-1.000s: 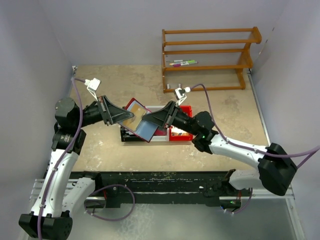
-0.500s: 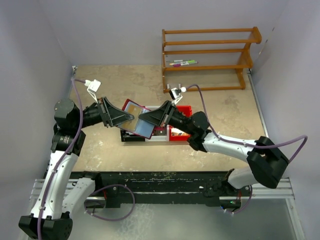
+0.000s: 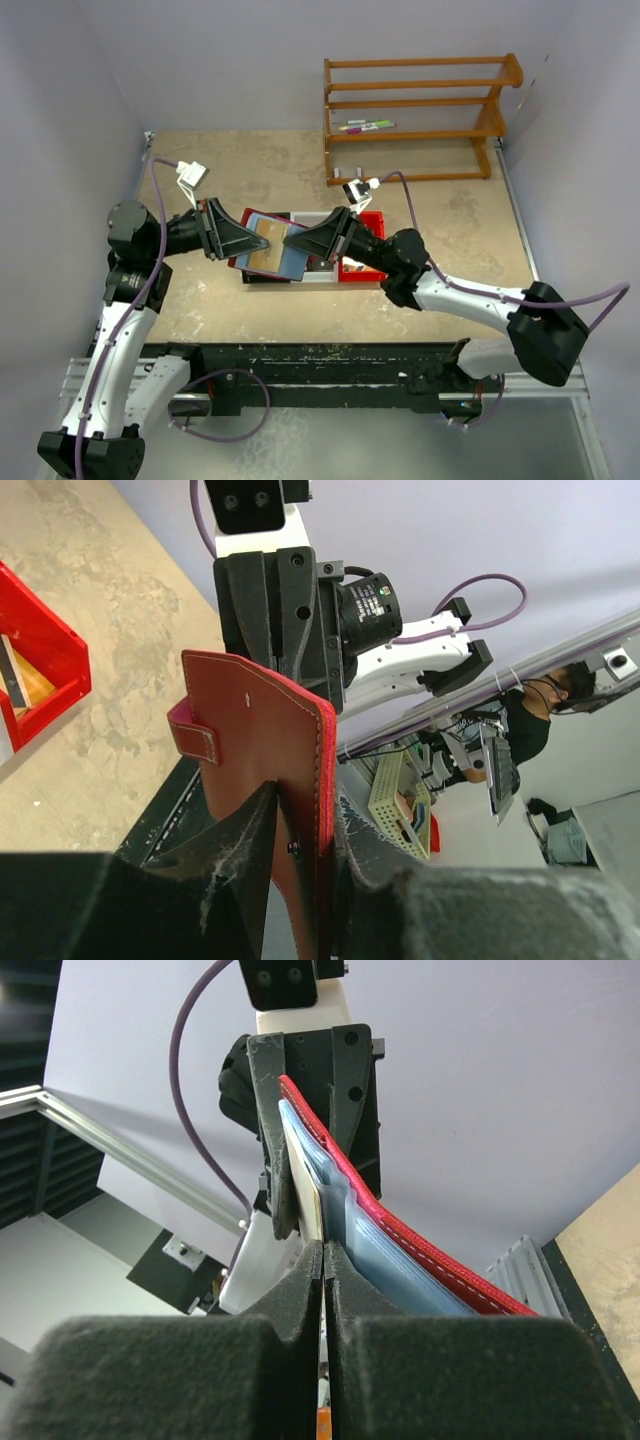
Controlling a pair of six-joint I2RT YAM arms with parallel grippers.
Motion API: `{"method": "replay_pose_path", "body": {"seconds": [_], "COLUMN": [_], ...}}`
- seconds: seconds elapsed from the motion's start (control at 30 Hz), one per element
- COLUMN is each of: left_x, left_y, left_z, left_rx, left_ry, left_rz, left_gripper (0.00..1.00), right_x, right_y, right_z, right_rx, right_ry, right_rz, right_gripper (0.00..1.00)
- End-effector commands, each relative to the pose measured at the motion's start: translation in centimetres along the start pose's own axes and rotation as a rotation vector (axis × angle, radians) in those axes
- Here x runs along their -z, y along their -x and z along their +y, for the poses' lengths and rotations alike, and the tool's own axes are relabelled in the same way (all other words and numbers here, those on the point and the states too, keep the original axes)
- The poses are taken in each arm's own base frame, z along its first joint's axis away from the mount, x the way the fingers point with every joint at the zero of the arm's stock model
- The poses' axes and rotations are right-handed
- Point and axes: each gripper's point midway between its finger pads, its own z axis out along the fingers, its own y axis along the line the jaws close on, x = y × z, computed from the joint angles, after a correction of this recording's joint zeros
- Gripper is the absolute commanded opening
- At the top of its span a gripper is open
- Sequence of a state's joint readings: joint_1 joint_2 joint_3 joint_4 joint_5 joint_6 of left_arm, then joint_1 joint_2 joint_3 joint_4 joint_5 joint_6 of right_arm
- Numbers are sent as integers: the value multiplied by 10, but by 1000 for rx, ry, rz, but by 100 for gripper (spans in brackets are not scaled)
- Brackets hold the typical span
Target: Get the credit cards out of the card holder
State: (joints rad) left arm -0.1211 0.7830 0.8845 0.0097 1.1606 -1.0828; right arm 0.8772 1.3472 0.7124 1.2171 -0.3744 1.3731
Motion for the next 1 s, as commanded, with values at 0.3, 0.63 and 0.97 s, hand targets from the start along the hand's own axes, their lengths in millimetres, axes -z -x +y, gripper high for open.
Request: {"method": "replay_pose_path", "body": {"seconds": [0.3, 0.63, 0.97], "left_x": [2, 1, 1], "left_y": [-2, 1, 4], "left_z": [-24, -19, -21], "left_rx": [-58, -59, -77], "left_ry": [-71, -57, -47], "left_rz": [11, -2, -6], "left_gripper": [14, 9, 9], "right_x": [15, 2, -6], "right_y": [1, 10, 6], "right_z": [16, 30, 32], "right_rx": [95, 131, 82], "right_ry": [1, 12, 70], "right_rz": [-12, -20, -3], "right_gripper": [0, 25, 0]}}
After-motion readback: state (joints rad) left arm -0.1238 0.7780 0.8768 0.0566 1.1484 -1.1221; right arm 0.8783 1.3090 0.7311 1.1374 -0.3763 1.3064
